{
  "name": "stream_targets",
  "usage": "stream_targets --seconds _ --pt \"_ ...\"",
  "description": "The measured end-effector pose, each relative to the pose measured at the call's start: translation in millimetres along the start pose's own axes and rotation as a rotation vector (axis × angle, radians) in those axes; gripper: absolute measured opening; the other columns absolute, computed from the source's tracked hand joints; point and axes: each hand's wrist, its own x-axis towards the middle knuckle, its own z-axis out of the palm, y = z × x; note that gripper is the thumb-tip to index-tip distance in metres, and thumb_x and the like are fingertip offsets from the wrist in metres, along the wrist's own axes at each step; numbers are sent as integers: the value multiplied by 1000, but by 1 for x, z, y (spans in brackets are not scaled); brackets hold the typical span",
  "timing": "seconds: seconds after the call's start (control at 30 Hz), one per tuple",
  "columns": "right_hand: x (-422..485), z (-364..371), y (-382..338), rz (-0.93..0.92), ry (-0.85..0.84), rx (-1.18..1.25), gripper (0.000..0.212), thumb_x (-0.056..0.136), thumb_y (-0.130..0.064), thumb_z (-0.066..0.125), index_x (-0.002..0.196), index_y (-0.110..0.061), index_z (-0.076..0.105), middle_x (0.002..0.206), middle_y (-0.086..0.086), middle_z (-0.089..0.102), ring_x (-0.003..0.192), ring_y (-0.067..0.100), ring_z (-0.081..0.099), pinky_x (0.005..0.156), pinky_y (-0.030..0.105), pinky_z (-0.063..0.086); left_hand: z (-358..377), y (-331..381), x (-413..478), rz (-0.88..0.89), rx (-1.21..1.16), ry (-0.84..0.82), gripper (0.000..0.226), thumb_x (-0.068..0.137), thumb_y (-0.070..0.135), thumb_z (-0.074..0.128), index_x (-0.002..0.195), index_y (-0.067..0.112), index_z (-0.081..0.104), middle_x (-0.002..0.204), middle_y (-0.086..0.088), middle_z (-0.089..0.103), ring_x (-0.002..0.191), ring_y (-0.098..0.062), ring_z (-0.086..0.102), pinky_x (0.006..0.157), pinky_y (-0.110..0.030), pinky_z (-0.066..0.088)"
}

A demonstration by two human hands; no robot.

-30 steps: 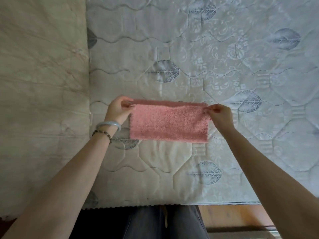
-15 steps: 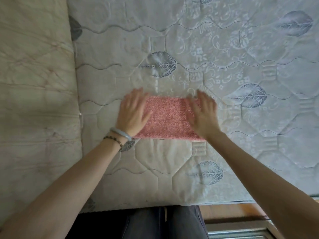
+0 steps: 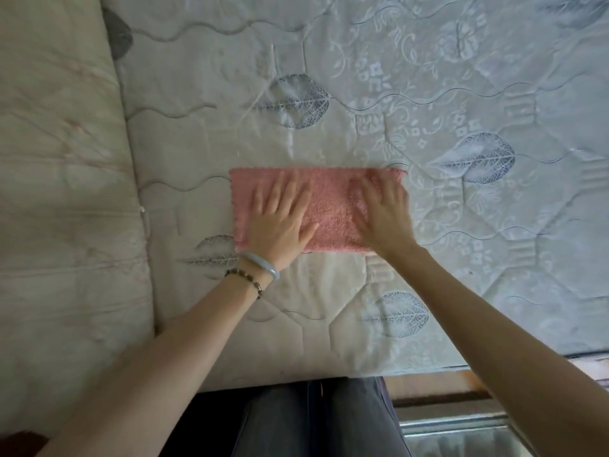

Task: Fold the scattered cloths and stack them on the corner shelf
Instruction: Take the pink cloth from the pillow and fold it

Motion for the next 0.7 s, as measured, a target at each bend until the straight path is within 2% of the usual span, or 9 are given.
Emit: stream_targets --seconds 0.07,0.17,0.27,0.37,0.47,0.53,0.63,0.67,0.7 --pt "-14 -9 8 228 81 128 44 86 -18 60 126 -2 50 123 26 48 111 41 47 94 50 43 5 14 -3 57 -31 -40 72 93 60 32 150 17 23 157 -12 21 144 -32 18 115 -57 14" --pt "-24 -13 18 478 -1 292 39 87 -24 62 116 -2 50 110 17 53 100 33 52 86 45 47 21 23 -6 47 -17 -138 76 90 63 31 150 17 21 157 -10 21 145 -31 17 114 -58 17" --pt "-13 -17 15 634 -97 392 28 83 -25 60 104 -7 52 92 7 60 85 25 57 70 35 47 18 29 -5 16 -14 -136 75 90 61 31 149 16 24 156 -11 23 145 -31 18 116 -57 11" --pt "-1 -27 9 678 -186 432 15 73 -21 61 82 -9 58 73 5 56 69 21 52 54 26 38 1 33 -4 8 -98 -67 68 93 55 33 147 14 30 155 -10 26 144 -30 19 115 -52 9" --pt "2 -42 -4 612 -181 456 16 71 -22 65 75 -14 53 70 -1 52 61 14 48 49 25 33 -18 37 -3 -57 -299 36 50 94 41 43 134 12 48 140 -10 48 131 -30 42 110 -46 30" --pt "1 -50 -22 568 -175 544 16 74 -19 61 84 -13 50 74 -1 53 65 14 49 53 26 36 -28 41 0 -206 -578 56 37 95 34 50 124 12 55 123 -6 58 114 -24 54 101 -38 41" --pt "-4 -54 -60 463 -173 698 18 76 -17 61 86 -13 47 77 4 58 68 21 54 59 32 43 -53 40 15 -542 -1398 -102 25 93 29 58 108 10 63 100 -3 67 94 -17 64 88 -36 53" --pt "-5 -52 -74 416 -163 711 19 77 -17 61 85 -13 45 76 4 57 68 23 55 60 34 43 -58 36 19 -576 -1567 -83 23 92 26 60 102 6 63 92 -3 68 87 -15 66 83 -33 55" --pt "-4 -49 -86 360 -149 706 20 79 -17 62 86 -12 43 75 4 56 69 24 55 61 35 43 -63 30 20 -588 -1586 -48 22 91 25 61 98 3 62 84 -2 68 80 -11 66 77 -28 54"
